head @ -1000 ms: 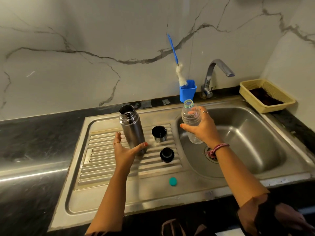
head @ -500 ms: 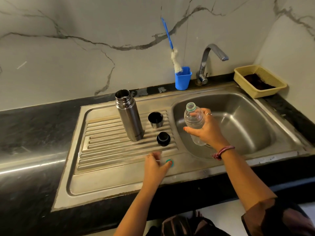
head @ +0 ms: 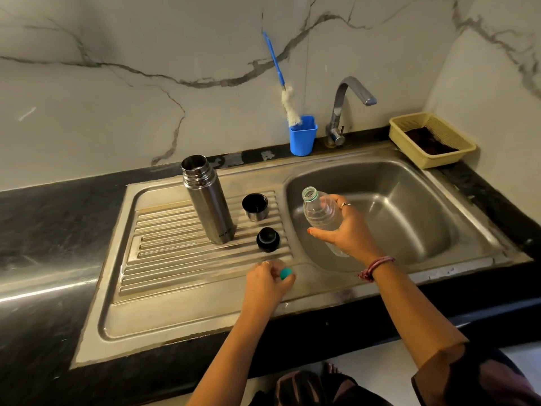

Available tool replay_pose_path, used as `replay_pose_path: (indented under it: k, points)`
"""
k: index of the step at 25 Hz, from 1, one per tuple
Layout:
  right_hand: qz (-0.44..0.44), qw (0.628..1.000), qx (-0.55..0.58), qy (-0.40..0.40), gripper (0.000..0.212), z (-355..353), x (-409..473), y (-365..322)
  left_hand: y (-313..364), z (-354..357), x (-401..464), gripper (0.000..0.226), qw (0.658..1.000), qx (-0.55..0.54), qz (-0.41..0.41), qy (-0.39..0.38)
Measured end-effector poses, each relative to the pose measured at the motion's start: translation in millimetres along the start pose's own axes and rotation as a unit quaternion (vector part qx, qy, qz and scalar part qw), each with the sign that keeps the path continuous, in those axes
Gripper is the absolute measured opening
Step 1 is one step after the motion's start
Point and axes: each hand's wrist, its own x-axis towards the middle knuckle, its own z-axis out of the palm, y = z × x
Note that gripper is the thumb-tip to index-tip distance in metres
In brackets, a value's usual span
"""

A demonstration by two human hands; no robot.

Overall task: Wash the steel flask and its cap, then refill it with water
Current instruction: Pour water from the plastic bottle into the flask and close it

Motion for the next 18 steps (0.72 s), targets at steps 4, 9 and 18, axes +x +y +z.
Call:
replay_pose_path:
  k: [4,9,18]
  points:
    - [-0.039,0.999,-0.002,-0.021,0.073,-11.5,3.2,-4.3,67.1,-33.1,10.2,0.019,0.927,-0.372,-0.029,0.038]
    - [-0.103,0.991,-0.08,-0.014,0.077,-23.7,8.4,-17.4,127.8,-50.1,28.6,0.022,0.828,-0.56,-0.005,0.039]
    - [-0.121,0.986,-0.106,-0.037,0.075,-45.8,16.9,-21.9,139.9,-40.6,37.7,0.025,0.848,-0.53,0.023,0.012]
